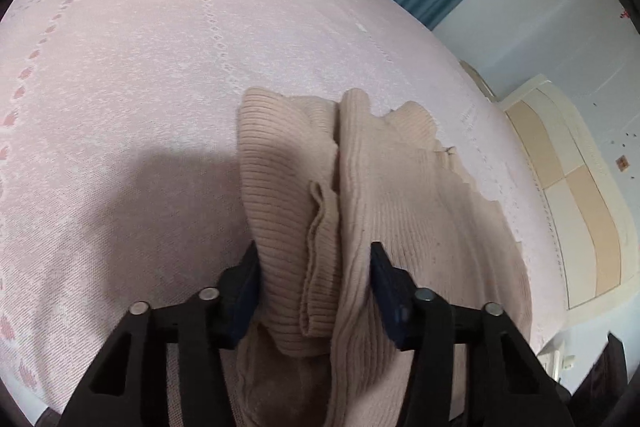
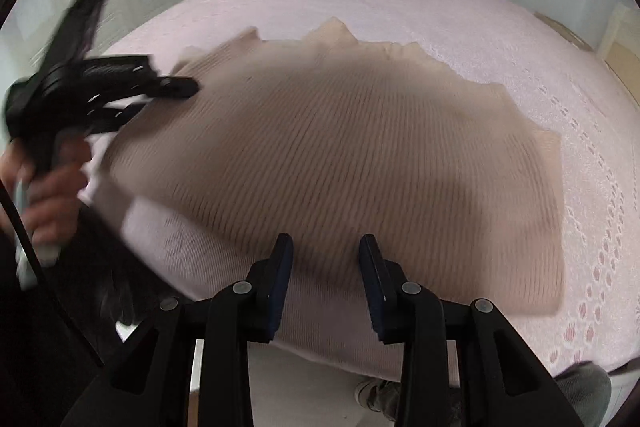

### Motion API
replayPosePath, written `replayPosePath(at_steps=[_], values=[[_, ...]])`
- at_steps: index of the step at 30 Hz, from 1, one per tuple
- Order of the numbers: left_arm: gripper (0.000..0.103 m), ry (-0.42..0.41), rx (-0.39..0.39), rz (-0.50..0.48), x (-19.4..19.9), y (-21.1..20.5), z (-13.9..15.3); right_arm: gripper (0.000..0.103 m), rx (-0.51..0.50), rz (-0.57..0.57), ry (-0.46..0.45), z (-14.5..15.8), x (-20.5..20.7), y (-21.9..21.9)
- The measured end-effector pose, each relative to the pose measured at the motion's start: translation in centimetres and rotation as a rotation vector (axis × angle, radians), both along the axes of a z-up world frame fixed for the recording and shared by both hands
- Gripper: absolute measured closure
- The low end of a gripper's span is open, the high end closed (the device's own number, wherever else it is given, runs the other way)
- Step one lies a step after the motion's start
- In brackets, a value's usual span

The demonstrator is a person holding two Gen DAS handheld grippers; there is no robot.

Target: Fold small clothes

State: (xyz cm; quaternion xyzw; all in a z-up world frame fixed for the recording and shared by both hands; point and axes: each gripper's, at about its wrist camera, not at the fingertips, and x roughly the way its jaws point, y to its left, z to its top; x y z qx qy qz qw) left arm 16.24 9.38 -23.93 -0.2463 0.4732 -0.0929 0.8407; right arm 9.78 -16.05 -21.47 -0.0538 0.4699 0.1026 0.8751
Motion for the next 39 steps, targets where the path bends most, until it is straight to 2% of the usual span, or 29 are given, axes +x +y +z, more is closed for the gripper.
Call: replayPosePath(at_steps=[2, 5, 8, 11, 14, 17, 21, 24, 27, 31, 33, 34, 36, 37, 38, 39], values=[[0.068, -0.003, 0.014, 0.014, -0.2, 0.0, 0.1, 0.068, 0.04, -0.018, -0.022, 0.5, -0.7, -1.4], [0.076, -0.018, 0.066, 0.011, -0.7, -0.7, 0.9, 0.068, 0.105, -0.098, -0.092, 1.6, -0.9, -5.1], [0.079, -0.003, 0.112, 0.013, -0.5, -1.5, 2.0, 0.068, 0.125, -0.187, -0.144, 2.0, -0.6, -8.2], [0.081, 0.012, 0.069, 0.021, -0.1, -1.8, 4.1, 0.068, 0.17, -0.313, -0.16, 2.0, -0.5, -12.1], [0.081, 0.004, -0.011, 0.023, 0.5, -2.5, 6.7, 0.068, 0.204, -0.412, -0.176, 1.8, -0.9, -15.1], [0.081, -0.014, -0.084, 0.006, 0.8, -4.6, 9.4, 0.068, 0.298, -0.46, -0.175, 1.4, -1.5, -17.5], [0.082, -0.068, -0.071, -0.06, 0.7, -10.3, 13.0, 0.068, 0.349, -0.509, -0.193, 1.5, -2.1, -20.0], [0.082, -0.086, -0.056, -0.145, 0.9, -15.7, 14.4, 0.068, 0.399, -0.548, -0.209, 1.5, -2.6, -21.7], [0.082, -0.067, -0.038, -0.247, 1.0, -21.9, 13.7, 0.068, 0.423, -0.593, -0.223, 1.6, -3.5, -23.0], [0.079, 0.044, 0.034, -0.341, 0.7, -28.9, 9.5, 0.068, 0.439, -0.642, -0.233, 1.3, -4.6, -24.8], [0.081, 0.084, 0.017, -0.376, 0.6, -30.7, 7.8, 0.068, 0.455, -0.66, -0.238, 1.2, -5.1, -25.3], [0.08, 0.1, -0.014, -0.39, 0.7, -30.9, 7.5, 0.068, 0.472, -0.668, -0.239, 1.1, -5.4, -25.7], [0.076, 0.077, -0.057, -0.4, 0.4, -30.5, 8.0, 0.068, 0.5, -0.672, -0.238, 1.0, -5.6, -26.2], [0.068, 0.053, -0.057, -0.405, 0.4, -30.1, 8.6, 0.068, 0.511, -0.671, -0.239, 1.0, -5.6, -26.3], [0.055, 0.025, -0.041, -0.406, 0.2, -29.5, 9.4, 0.068, 0.52, -0.663, -0.241, 1.0, -5.5, -26.2], [0.049, -0.016, -0.011, -0.397, 0.1, -29.0, 10.4, 0.068, 0.526, -0.65, -0.245, 1.1, -5.6, -25.9]])
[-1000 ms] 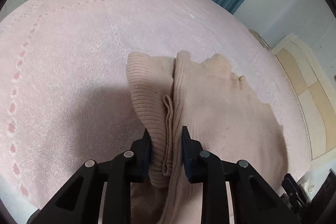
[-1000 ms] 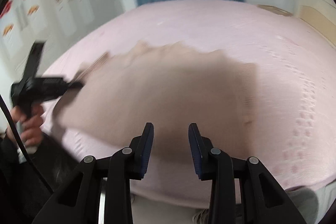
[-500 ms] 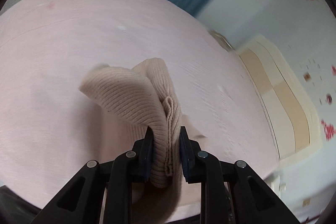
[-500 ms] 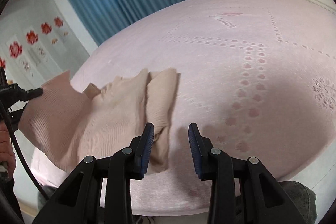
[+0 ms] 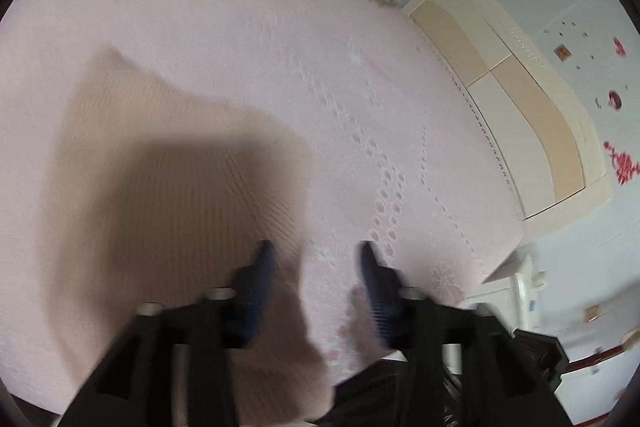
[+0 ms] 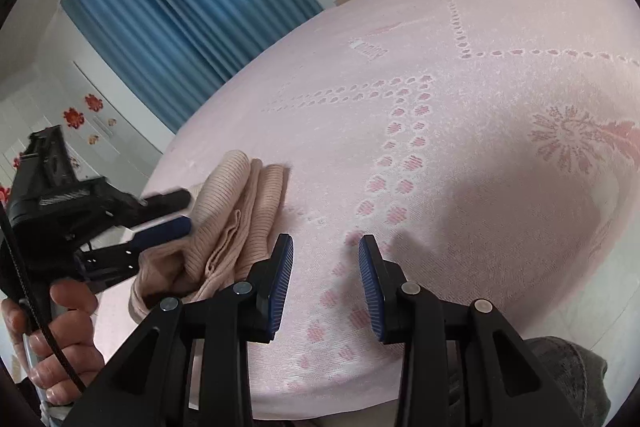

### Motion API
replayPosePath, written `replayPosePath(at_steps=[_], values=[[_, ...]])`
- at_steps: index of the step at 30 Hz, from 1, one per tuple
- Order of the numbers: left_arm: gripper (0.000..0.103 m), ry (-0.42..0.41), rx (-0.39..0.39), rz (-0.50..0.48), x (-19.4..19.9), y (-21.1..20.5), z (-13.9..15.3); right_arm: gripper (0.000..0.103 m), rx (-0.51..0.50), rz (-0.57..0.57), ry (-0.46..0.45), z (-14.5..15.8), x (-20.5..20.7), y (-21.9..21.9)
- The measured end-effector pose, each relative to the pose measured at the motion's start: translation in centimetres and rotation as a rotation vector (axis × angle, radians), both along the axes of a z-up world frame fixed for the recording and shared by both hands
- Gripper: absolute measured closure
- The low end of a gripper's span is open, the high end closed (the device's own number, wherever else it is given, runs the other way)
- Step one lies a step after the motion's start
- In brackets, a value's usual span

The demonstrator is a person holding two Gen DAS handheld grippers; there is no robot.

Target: Fold small clothes

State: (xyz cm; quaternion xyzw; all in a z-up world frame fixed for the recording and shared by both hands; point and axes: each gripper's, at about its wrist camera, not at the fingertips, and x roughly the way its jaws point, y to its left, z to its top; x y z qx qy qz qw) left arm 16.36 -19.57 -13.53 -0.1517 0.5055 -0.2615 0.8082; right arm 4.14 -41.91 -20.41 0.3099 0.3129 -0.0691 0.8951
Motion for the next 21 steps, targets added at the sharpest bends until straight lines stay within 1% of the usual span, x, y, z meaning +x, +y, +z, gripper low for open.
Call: replayPosePath(at_steps=[1, 2, 4, 5, 6, 7, 8, 9, 10, 11, 13, 15, 17, 18, 19, 21], values=[[0.04, -0.039, 0.012, 0.012, -0.4, 0.9, 0.8, 0.068, -0.002, 0.021, -0.01, 0.2, 0.2, 0.5], [0.037, -0.083, 0.027, 0.03, -0.7, 2.2, 1.5, 0.068, -0.006, 0.034, -0.017, 0.4, 0.0, 1.0], [0.037, -0.141, 0.083, 0.066, -1.3, 4.6, 2.5, 0.068, -0.005, 0.076, -0.051, 1.0, 0.1, 2.1], [0.037, -0.165, 0.128, 0.09, -1.9, 6.3, 2.6, 0.068, 0.005, 0.091, -0.07, 1.3, 0.2, 2.3], [0.037, -0.173, 0.152, 0.101, -1.4, 7.1, 2.4, 0.068, 0.025, 0.114, -0.098, 1.7, 0.1, 2.7], [0.036, -0.18, 0.196, 0.117, -2.0, 8.7, 1.9, 0.067, 0.051, 0.14, -0.128, 2.2, 0.2, 3.3], [0.036, -0.177, 0.219, 0.121, -2.4, 9.6, 1.7, 0.067, 0.071, 0.163, -0.151, 2.7, 0.4, 3.8], [0.036, -0.17, 0.244, 0.121, -3.0, 10.8, 0.9, 0.066, 0.086, 0.185, -0.168, 3.1, 0.6, 4.3], [0.036, -0.16, 0.257, 0.118, -3.5, 11.6, 0.2, 0.064, 0.101, 0.223, -0.175, 3.5, 1.1, 5.2], [0.036, -0.146, 0.262, 0.113, -4.0, 12.4, -0.6, 0.059, 0.104, 0.245, -0.168, 3.7, 1.7, 5.9], [0.036, -0.109, 0.242, 0.088, -5.4, 13.9, -2.2, 0.059, 0.097, 0.287, -0.133, 3.7, 2.9, 7.5], [0.036, -0.091, 0.222, 0.05, -6.4, 14.5, -3.5, 0.059, 0.044, 0.286, -0.078, 3.4, 4.2, 8.9], [0.036, -0.101, 0.237, 0.017, -7.2, 14.3, -4.4, 0.059, -0.001, 0.278, -0.025, 2.9, 5.3, 9.6], [0.036, -0.111, 0.247, -0.015, -7.7, 13.9, -4.9, 0.061, -0.013, 0.284, -0.002, 2.6, 5.7, 10.0], [0.036, -0.117, 0.26, -0.035, -7.9, 13.3, -5.2, 0.068, -0.02, 0.295, 0.016, 2.4, 6.2, 10.5], [0.039, -0.143, 0.281, -0.043, -7.8, 12.5, -5.4, 0.08, -0.024, 0.284, 0.028, 2.3, 6.5, 10.7]])
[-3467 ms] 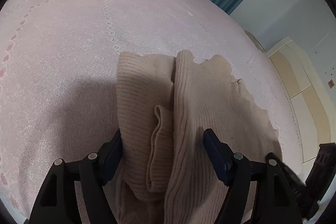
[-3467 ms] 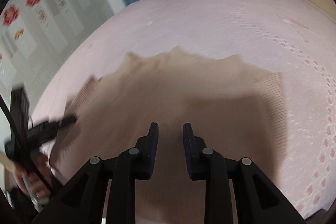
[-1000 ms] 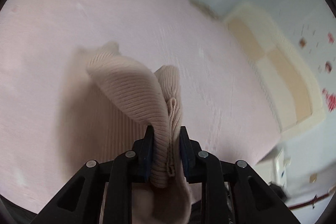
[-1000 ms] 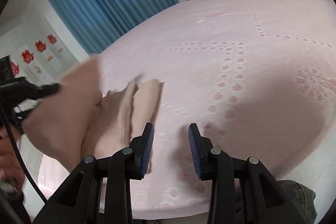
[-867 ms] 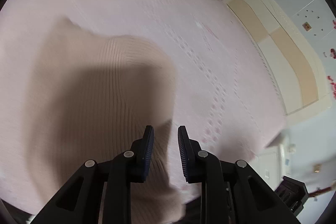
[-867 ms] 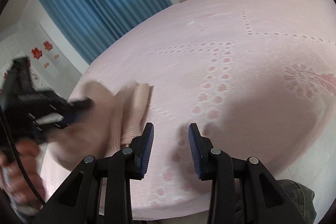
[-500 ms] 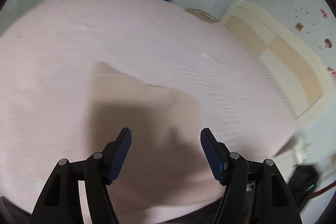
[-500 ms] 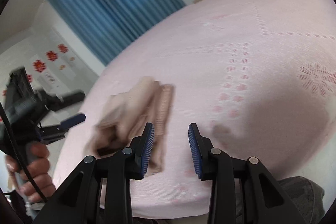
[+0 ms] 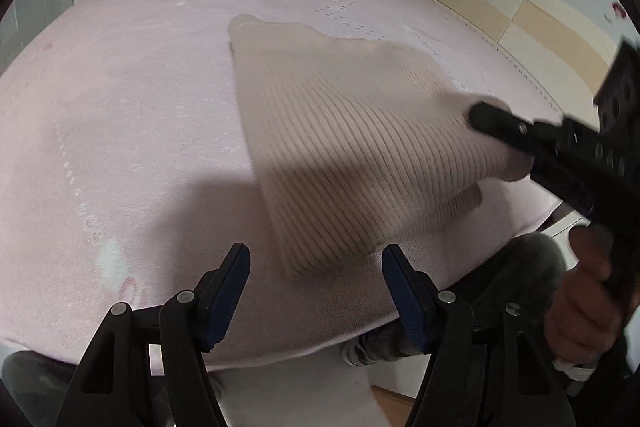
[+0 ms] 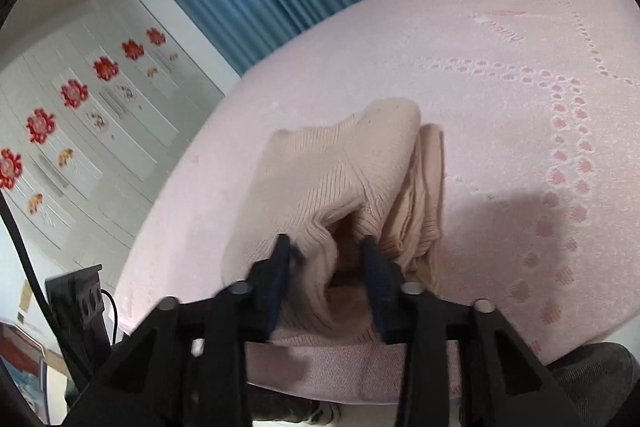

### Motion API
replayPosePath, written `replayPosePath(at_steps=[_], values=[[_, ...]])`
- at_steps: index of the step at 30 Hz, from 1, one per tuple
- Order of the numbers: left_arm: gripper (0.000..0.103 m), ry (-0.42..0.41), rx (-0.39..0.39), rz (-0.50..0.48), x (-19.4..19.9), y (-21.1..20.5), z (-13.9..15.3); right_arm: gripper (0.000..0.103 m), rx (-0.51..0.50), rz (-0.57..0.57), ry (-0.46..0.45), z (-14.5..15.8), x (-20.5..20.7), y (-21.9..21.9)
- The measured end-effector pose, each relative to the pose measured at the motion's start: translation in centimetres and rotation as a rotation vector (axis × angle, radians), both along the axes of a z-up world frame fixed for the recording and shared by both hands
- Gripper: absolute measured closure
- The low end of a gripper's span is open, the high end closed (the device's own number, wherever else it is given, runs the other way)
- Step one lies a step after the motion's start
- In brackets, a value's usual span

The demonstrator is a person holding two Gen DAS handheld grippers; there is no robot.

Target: Fold small clothes

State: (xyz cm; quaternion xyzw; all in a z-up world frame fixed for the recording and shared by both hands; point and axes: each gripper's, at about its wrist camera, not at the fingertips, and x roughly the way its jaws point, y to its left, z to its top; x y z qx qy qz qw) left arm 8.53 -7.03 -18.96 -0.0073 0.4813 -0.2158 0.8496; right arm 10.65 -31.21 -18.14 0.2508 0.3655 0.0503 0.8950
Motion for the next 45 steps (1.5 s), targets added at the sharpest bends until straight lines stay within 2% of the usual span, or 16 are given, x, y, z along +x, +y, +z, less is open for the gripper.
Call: replayPosePath(at_steps=[2, 3, 5, 8, 11, 13, 16, 18, 19, 22, 23, 27, 33, 38, 42, 45], values=[[0.056, -0.026, -0.011, -0.006, 0.3, -1.3, 0.0, 0.092, 0.002, 0.008, 0.007, 0.2, 0.3, 0.4], [0.061, -0.031, -0.021, -0.007, 0.4, -1.2, 0.0, 0.093, -0.013, 0.009, 0.007, 0.3, 0.4, 0.5], [0.083, -0.04, -0.035, 0.009, 0.5, -1.2, 0.2, 0.097, -0.067, 0.008, -0.019, 1.0, 0.4, 0.6], [0.087, -0.006, -0.159, 0.012, 1.2, 0.8, 0.3, 0.098, -0.057, -0.038, -0.086, 2.0, -1.5, -0.5], [0.088, 0.049, -0.23, 0.034, 2.3, 1.5, -0.3, 0.098, -0.042, -0.076, 0.014, -0.7, -1.6, -1.0], [0.084, 0.077, -0.248, 0.04, 2.5, 2.0, -0.8, 0.098, -0.15, -0.063, 0.101, -2.8, -1.0, 0.2], [0.076, 0.098, -0.235, 0.056, 2.4, 3.2, -0.6, 0.095, -0.222, -0.042, 0.092, -2.1, -1.0, 1.4], [0.063, 0.083, -0.204, 0.063, 2.5, 3.9, -0.2, 0.09, -0.235, -0.031, 0.078, -1.1, -0.8, 1.6], [0.054, 0.07, -0.195, 0.069, 2.5, 4.2, 0.0, 0.084, -0.228, -0.017, 0.059, -0.2, -0.6, 1.6], [0.043, 0.009, -0.194, 0.089, 2.4, 5.6, 0.9, 0.056, -0.237, -0.012, 0.009, 1.3, 0.1, 1.2], [0.038, -0.005, -0.196, 0.098, 2.9, 5.8, 1.3, 0.052, -0.249, -0.024, 0.001, 1.4, 0.7, 1.1], [0.037, -0.037, -0.19, 0.105, 6.0, 5.7, 2.4, 0.05, -0.27, -0.056, 0.055, 0.6, 4.3, 0.5], [0.037, -0.032, -0.208, 0.094, 10.9, 4.8, 2.6, 0.047, -0.066, -0.103, 0.162, -3.6, 7.9, -2.8], [0.037, -0.027, -0.202, 0.087, 13.9, 3.7, 1.9, 0.036, -0.058, -0.068, 0.193, -5.0, 8.7, -2.9], [0.037, 0.021, -0.305, 0.084, 14.3, 4.6, 0.5, 0.036, -0.036, -0.024, 0.198, -5.9, 9.2, -3.1], [0.037, 0.05, -0.313, 0.096, 14.6, 4.8, 0.1, 0.035, -0.035, -0.006, 0.204, -6.3, 9.7, -3.1]])
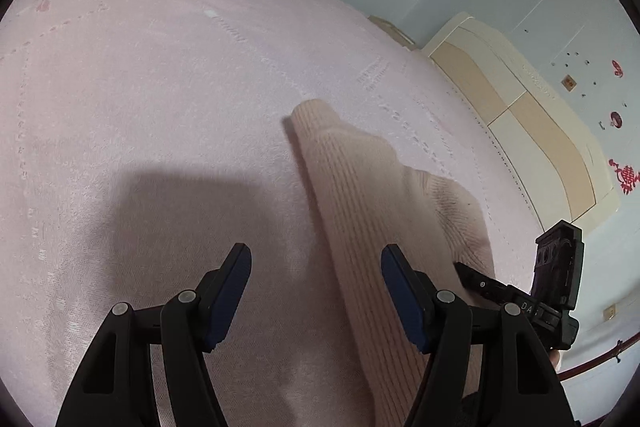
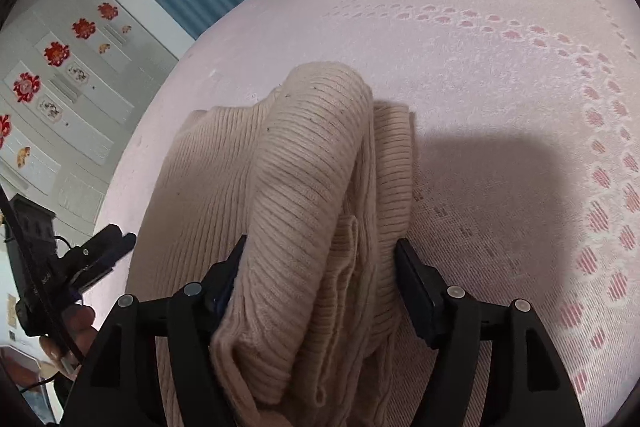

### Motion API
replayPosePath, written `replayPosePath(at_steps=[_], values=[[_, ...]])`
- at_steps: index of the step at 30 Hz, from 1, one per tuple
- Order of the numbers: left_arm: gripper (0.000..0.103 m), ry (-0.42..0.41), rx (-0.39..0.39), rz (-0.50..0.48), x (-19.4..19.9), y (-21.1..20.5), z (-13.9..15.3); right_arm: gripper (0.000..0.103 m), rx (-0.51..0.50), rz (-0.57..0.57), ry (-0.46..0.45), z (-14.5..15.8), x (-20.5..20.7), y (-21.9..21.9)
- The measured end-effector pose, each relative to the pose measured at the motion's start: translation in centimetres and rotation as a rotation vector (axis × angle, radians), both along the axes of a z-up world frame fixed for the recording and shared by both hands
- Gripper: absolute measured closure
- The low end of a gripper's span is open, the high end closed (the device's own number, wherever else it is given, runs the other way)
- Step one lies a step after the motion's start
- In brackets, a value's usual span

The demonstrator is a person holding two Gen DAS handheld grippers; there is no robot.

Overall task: Fold small clothes
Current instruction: 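Grasp the folded sweater bundle with the right tool and lift it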

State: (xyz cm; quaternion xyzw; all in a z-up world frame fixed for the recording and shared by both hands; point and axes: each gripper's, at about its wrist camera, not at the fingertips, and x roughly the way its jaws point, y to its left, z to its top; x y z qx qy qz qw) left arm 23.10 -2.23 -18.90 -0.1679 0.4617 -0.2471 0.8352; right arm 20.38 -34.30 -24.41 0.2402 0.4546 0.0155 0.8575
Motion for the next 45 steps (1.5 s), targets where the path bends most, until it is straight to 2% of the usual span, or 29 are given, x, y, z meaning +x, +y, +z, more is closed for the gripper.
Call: replayPosePath(at_steps=[4, 9, 11, 14, 17, 20, 25, 32, 37, 41, 45], values=[[0.037, -0.004, -0.044, 0.016, -0.2, 0.9, 0.4, 0.036, 0.0, 0.009, 0.002, -0.3, 0.6, 0.3], [0.037, 0.03, -0.138, 0.051, 0.0, 2.6, 0.2, 0.049, 0.068, 0.016, 0.005, -0.6, 0.7, -0.1], [0.038, 0.035, -0.158, 0.069, 0.2, 3.1, 0.0, 0.057, 0.108, 0.001, 0.0, -0.4, 0.3, -0.5], [0.038, 0.05, -0.184, 0.081, 0.1, 3.9, -0.4, 0.063, 0.131, -0.028, -0.006, 0.6, -0.2, -0.6], [0.038, 0.027, -0.165, 0.083, -0.2, 4.4, -0.1, 0.065, 0.144, -0.044, -0.025, 2.6, -0.5, 0.1], [0.037, -0.015, -0.154, 0.083, -0.7, 5.0, 0.7, 0.067, 0.158, -0.036, -0.069, 5.9, -0.4, 1.5], [0.037, -0.044, -0.208, 0.089, -1.1, 6.5, 1.7, 0.068, 0.1, -0.019, -0.124, 11.0, 0.3, 5.5], [0.037, -0.082, -0.186, 0.089, -1.7, 7.2, 2.1, 0.07, 0.066, -0.038, -0.185, 15.6, 1.6, 8.1], [0.037, -0.065, -0.235, 0.155, -1.5, 9.2, 1.8, 0.07, 0.037, -0.05, -0.197, 17.2, 3.3, 9.5], [0.037, -0.055, -0.21, 0.207, -1.0, 10.4, 1.3, 0.07, 0.016, -0.06, -0.209, 17.0, 6.2, 12.0], [0.037, -0.062, -0.172, 0.235, -0.2, 11.4, 1.1, 0.07, 0.087, -0.065, -0.223, 16.0, 9.6, 13.6]])
